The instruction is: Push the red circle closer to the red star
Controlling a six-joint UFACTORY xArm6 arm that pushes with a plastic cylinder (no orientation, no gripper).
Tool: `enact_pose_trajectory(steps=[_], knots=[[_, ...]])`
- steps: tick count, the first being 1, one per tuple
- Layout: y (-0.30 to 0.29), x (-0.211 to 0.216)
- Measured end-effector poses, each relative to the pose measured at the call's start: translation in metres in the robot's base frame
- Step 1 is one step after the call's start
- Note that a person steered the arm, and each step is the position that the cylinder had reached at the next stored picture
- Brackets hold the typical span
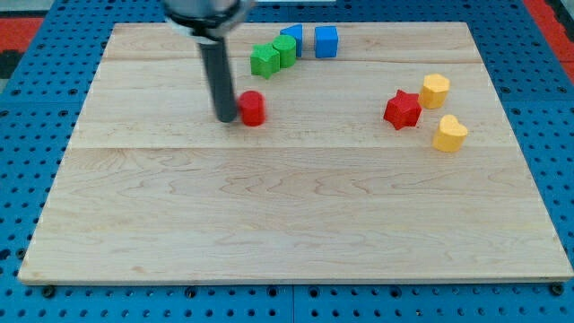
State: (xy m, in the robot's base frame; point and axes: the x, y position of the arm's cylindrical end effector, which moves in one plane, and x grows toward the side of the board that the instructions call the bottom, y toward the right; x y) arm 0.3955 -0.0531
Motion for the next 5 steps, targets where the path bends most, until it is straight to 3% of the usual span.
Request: enact_pose_trajectory(steps=[1,2,4,5], knots=[[0.056,0.001],[-0.013,-0.028],[0.133,-0.012],[0.131,0.009]])
